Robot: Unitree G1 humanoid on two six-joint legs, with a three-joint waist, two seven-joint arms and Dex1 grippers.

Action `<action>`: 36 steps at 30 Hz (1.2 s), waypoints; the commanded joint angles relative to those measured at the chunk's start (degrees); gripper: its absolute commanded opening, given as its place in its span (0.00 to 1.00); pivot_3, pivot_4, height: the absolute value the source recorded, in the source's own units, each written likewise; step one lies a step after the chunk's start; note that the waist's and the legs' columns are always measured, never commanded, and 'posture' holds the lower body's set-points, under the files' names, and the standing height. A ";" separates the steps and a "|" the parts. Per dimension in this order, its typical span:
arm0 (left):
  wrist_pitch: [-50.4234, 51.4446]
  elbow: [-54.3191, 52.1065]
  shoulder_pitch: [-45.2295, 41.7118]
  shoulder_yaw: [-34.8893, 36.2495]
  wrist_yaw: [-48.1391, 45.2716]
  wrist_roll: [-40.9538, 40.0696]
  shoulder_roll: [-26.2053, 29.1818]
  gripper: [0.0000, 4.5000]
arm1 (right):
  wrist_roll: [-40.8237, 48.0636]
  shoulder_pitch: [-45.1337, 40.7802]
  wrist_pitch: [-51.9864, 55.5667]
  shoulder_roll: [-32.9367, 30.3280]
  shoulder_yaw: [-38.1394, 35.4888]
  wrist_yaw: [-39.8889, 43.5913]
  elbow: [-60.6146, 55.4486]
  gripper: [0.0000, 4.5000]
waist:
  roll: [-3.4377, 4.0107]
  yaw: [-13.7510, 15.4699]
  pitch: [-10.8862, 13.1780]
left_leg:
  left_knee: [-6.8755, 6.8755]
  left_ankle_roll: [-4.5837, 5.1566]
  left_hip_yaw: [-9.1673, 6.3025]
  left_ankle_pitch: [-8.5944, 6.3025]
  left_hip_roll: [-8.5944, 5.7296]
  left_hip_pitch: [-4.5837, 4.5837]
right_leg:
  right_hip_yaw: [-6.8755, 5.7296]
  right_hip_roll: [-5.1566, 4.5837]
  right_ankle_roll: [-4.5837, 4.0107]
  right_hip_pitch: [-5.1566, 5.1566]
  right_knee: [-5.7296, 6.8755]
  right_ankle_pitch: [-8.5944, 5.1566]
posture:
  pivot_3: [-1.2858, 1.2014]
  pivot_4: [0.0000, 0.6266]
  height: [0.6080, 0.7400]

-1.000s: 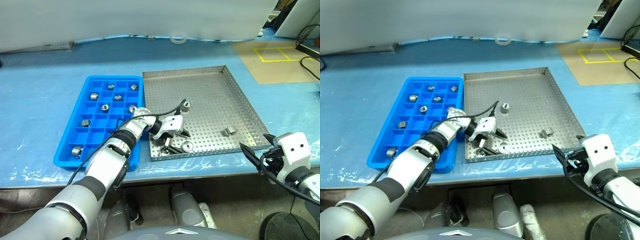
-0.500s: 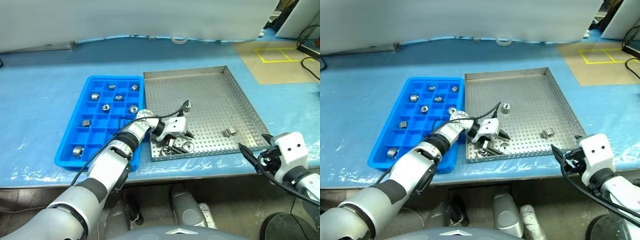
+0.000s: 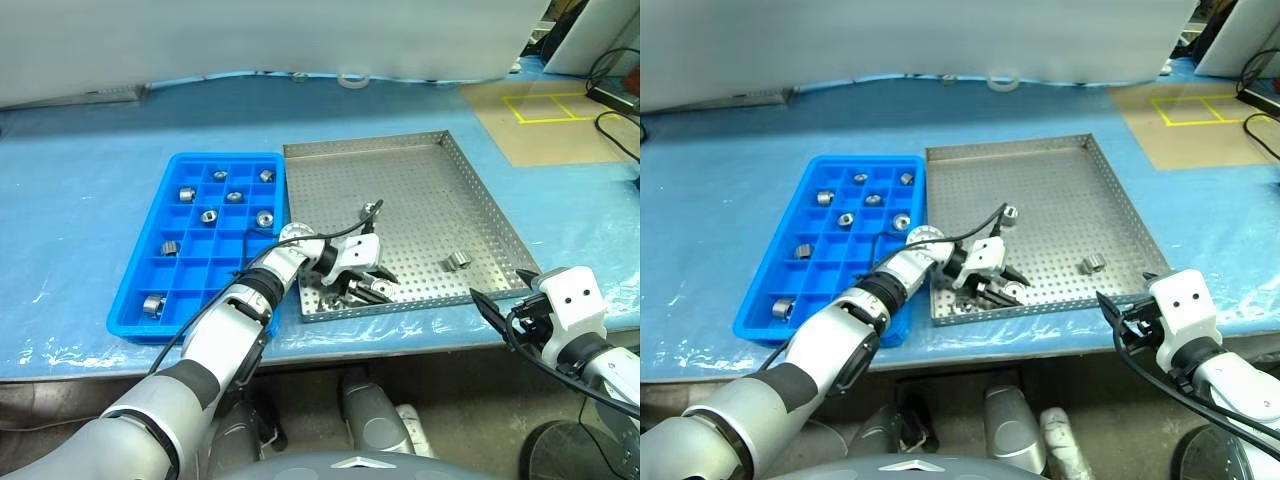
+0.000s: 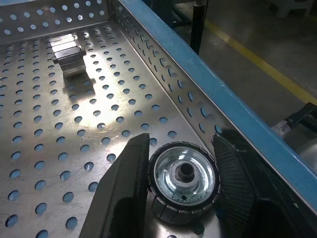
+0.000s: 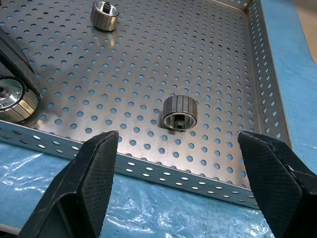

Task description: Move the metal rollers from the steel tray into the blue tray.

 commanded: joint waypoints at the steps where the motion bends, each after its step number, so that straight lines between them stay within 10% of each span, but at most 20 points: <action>1: -0.02 -0.50 0.77 -0.93 -2.08 0.22 0.10 0.36 | -0.44 -0.35 -1.22 0.08 -0.50 -0.08 -0.04 0.90 | -0.01 -0.14 0.00 | 0.00 0.00 0.00 0.00 0.00 0.00 | 0.00 -0.01 0.00 0.00 0.00 0.00 | 0.24 0.24 1.00; 14: 3.35 -3.46 -4.96 8.31 11.74 -6.05 3.19 0.36 | 0.21 -5.97 -2.25 -1.87 1.13 2.18 3.12 0.90 | -0.02 -1.86 0.06 | 0.01 0.11 -0.02 -0.06 -0.35 -0.08 | -0.03 -0.38 0.01 -0.08 0.01 0.00 | 0.27 0.24 1.00; 24: 14.26 -26.31 1.39 13.52 11.81 -13.70 13.42 0.36 | 4.69 -27.46 -3.47 -6.82 9.72 10.21 12.70 0.90 | -0.10 -0.51 0.16 | 0.03 0.41 -0.06 0.02 -0.40 -0.30 | -0.26 -0.51 -0.03 -0.28 0.29 0.02 | 0.36 0.24 1.00; 36: 39.04 -76.30 26.87 18.90 26.84 -17.74 27.12 0.36 | 0.86 -49.31 -12.47 -1.42 30.21 22.08 31.94 0.90 | 0.08 15.36 0.33 | 0.03 -0.42 -0.19 0.57 0.17 -0.44 | -0.77 -0.34 -0.05 -1.00 1.67 0.00 | 0.53 0.24 1.00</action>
